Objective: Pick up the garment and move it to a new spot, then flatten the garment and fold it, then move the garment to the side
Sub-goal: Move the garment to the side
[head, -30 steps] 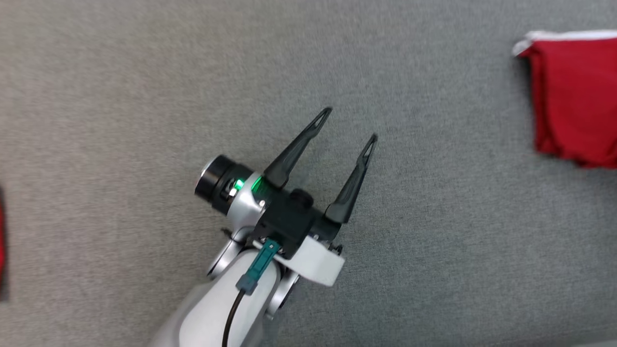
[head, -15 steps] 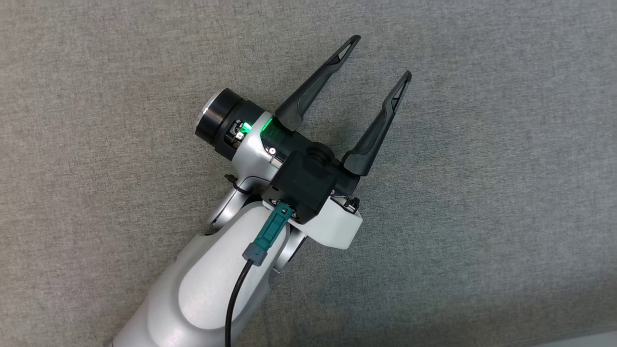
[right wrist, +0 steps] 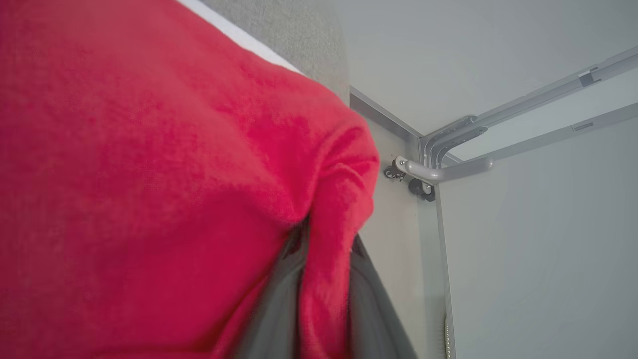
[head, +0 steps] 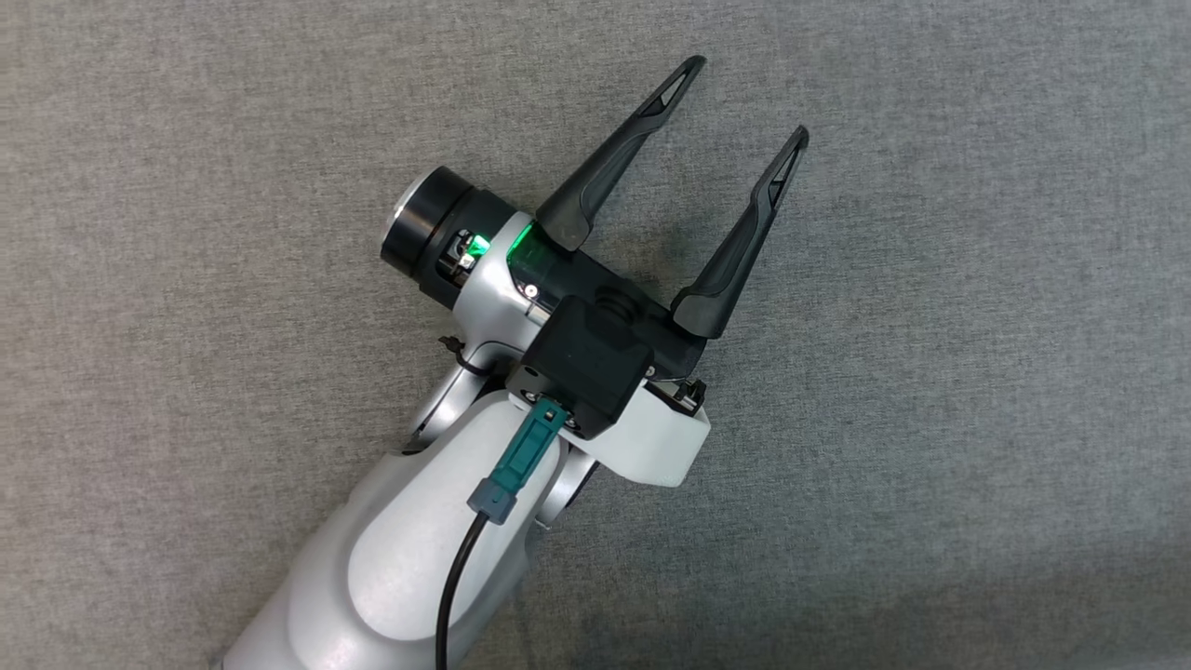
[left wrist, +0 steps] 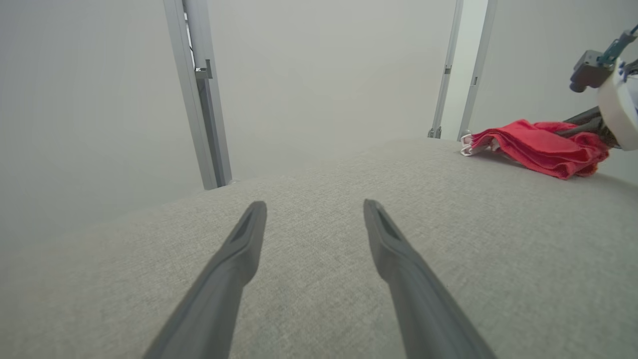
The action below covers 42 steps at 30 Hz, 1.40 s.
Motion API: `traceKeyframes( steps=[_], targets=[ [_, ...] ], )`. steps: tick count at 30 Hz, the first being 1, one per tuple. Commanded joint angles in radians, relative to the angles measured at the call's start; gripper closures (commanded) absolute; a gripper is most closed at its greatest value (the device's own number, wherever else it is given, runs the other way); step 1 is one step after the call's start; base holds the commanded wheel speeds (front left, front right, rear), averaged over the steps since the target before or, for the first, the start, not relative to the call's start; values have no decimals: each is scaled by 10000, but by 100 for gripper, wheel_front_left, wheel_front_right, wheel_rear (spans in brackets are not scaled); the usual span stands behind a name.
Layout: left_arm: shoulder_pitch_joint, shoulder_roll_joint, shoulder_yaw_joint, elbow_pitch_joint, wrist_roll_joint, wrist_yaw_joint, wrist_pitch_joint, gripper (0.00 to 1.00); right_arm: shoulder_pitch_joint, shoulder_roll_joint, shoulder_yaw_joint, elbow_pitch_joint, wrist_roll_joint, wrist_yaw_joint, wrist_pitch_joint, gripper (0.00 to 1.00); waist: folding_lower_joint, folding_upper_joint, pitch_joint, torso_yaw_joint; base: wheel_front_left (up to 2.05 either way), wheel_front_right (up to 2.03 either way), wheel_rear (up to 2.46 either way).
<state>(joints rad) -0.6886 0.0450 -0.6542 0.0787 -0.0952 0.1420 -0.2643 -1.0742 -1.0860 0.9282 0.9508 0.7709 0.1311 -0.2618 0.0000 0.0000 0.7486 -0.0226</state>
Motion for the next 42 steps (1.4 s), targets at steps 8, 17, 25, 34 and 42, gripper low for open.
traceKeyframes(
  steps=[8, 17, 25, 34, 42],
  targets=[
    [247, 79, 102, 87, -160, 122, 7, 0, -308, 221, -71, 801, -298, -7, -35, 0, 0, 0, -491, 116, 0, 0, 0],
    [948, 82, 502, -86, -437, 273, 6, 0, -575, 996, -974, 457, -572, -7, -34, 0, 0, 0, -2051, 33, 0, 0, 0],
    [2420, 84, 1769, -292, -484, 421, 7, 0, 730, 2600, -3406, -1704, -843, -7, -35, 0, 0, 0, -3962, -161, 0, 0, 0],
    [4093, 76, 3155, -470, -459, 394, 7, 0, 3867, 4701, -6625, -4502, -2758, -7, -37, 0, 0, 0, -5289, -61, 0, 0, 0],
    [5762, 75, 4331, -622, -672, 526, 7, 0, 7350, 7356, -8483, -7245, -4394, -7, -35, 0, 0, 0, -6370, 62, 0, 0, 0]
  ],
)
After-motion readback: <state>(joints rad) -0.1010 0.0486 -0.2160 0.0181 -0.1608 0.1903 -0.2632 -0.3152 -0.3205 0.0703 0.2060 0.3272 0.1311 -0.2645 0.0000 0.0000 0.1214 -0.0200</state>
